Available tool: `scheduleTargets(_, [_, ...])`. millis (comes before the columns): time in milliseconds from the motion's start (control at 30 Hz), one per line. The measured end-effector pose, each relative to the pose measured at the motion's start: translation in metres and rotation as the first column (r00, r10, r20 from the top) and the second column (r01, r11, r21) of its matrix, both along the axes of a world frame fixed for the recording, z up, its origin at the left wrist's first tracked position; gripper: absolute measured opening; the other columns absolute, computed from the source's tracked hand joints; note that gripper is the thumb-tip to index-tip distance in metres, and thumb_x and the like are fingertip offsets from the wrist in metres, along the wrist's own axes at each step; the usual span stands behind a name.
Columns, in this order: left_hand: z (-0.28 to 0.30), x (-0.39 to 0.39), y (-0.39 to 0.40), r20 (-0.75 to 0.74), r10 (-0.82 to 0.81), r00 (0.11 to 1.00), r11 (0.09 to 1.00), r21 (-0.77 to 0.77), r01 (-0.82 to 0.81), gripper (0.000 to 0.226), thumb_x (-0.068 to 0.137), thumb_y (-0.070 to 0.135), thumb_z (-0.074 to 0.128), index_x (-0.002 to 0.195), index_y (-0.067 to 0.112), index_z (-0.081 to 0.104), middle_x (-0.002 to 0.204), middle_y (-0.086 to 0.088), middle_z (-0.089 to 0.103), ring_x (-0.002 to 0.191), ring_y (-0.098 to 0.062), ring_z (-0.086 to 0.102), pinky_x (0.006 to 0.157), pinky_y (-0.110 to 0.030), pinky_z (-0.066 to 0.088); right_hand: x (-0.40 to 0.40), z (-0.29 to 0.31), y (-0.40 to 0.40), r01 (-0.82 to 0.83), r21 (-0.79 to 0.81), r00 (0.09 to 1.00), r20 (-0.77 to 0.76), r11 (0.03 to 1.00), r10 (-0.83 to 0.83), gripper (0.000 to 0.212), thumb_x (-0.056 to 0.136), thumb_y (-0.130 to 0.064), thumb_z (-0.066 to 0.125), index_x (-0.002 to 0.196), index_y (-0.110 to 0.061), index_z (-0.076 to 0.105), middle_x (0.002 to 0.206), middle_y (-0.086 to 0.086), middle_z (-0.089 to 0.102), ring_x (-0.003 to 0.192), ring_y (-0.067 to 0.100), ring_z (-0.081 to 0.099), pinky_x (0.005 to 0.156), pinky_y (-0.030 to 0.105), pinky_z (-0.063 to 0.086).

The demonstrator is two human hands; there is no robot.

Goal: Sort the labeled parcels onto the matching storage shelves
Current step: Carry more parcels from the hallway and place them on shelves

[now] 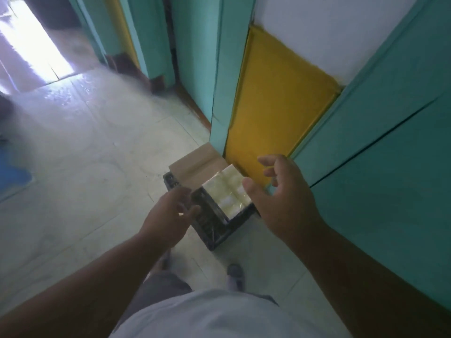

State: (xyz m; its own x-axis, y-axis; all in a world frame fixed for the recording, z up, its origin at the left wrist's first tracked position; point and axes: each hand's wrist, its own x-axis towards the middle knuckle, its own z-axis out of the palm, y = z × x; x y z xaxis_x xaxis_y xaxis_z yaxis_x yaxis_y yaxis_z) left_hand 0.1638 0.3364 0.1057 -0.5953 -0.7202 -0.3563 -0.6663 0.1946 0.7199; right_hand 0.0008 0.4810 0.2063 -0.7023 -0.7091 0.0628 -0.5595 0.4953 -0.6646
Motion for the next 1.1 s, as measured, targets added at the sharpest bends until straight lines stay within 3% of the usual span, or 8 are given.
scheduleTargets(133, [-0.02,-0.038,-0.08,0.065,-0.208,0.976,0.977,0.067,0.203,0.04,0.096,0.028,0.064,0.134,0.025,0.054,0.117,0.005,0.061,0.095,-0.011,0.06,0.056,-0.01,0.04,-0.006,-0.031,-0.052,0.178,0.026,0.984,-0.025,0.984,-0.177,0.048,0.087,-0.04,0.068,0.126,-0.015,0.056,0.109,-0.007,0.05,0.096,0.004,0.047,0.07,-0.003,0.034])
scheduleTargets(400, [-0.089,-0.097,-0.189,0.187,-0.462,0.867,0.883,0.189,0.43,0.041,0.096,0.029,0.064,0.134,0.021,0.052,0.119,0.0,0.061,0.087,-0.008,0.058,0.068,-0.018,0.044,-0.012,-0.114,-0.108,0.444,0.188,0.881,0.089,0.876,-0.465,0.049,0.088,-0.041,0.069,0.129,-0.018,0.054,0.111,-0.009,0.048,0.1,0.003,0.048,0.064,0.002,0.033])
scheduleTargets(500, [-0.138,-0.119,-0.195,0.231,-0.459,0.858,0.878,0.264,0.399,0.039,0.095,0.032,0.063,0.131,0.026,0.051,0.113,0.005,0.059,0.081,-0.004,0.056,0.057,-0.019,0.043,-0.021,-0.169,-0.113,0.502,0.239,0.828,0.144,0.831,-0.541,0.049,0.089,-0.041,0.068,0.13,-0.018,0.053,0.111,-0.011,0.045,0.102,0.004,0.048,0.068,0.004,0.031])
scheduleTargets(667, [-0.25,-0.153,-0.19,0.261,-0.405,0.876,0.873,0.395,0.285,0.037,0.093,0.031,0.067,0.128,0.026,0.054,0.115,0.001,0.066,0.095,-0.016,0.065,0.085,-0.042,0.059,-0.045,-0.301,-0.112,0.546,0.36,0.751,0.191,0.757,-0.632,0.049,0.09,-0.041,0.066,0.132,-0.019,0.052,0.126,0.002,0.056,0.102,0.007,0.048,0.067,0.015,0.036])
scheduleTargets(800, [-0.328,-0.179,-0.179,0.298,-0.452,0.841,0.871,0.349,0.345,0.043,0.095,0.033,0.064,0.135,0.027,0.051,0.118,0.008,0.06,0.09,-0.017,0.065,0.062,-0.031,0.054,-0.065,-0.401,-0.104,0.585,0.434,0.674,0.211,0.686,-0.708,0.042,0.092,-0.041,0.064,0.127,-0.021,0.055,0.122,0.001,0.061,0.095,0.007,0.052,0.072,0.023,0.039])
scheduleTargets(900, [-0.379,-0.191,-0.18,0.362,-0.477,0.801,0.875,0.278,0.396,0.032,0.092,0.03,0.056,0.123,0.022,0.061,0.112,0.0,0.066,0.088,-0.027,0.066,0.068,-0.037,0.057,-0.071,-0.462,-0.093,0.619,0.486,0.611,0.197,0.617,-0.767,0.04,0.093,-0.038,0.063,0.125,-0.016,0.055,0.116,0.003,0.061,0.094,0.015,0.058,0.065,0.024,0.036])
scheduleTargets(1033, [-0.402,-0.2,-0.18,0.416,-0.484,0.769,0.875,0.237,0.422,0.021,0.094,0.022,0.051,0.102,0.013,0.068,0.087,-0.013,0.068,0.08,-0.032,0.066,0.071,-0.043,0.058,-0.069,-0.51,-0.091,0.584,0.606,0.474,0.286,0.541,-0.833,0.055,0.093,-0.038,0.061,0.137,-0.007,0.046,0.123,0.012,0.058,0.11,0.031,0.059,0.074,0.028,0.036])
scheduleTargets(1100, [-0.397,-0.2,-0.174,0.408,-0.479,0.777,0.877,0.262,0.403,0.023,0.095,0.024,0.05,0.101,0.014,0.069,0.089,-0.014,0.069,0.086,-0.036,0.069,0.08,-0.051,0.06,-0.066,-0.511,-0.09,0.591,0.599,0.453,0.307,0.54,-0.837,0.048,0.093,-0.037,0.059,0.129,-0.006,0.051,0.115,0.012,0.062,0.096,0.029,0.06,0.067,0.027,0.035])
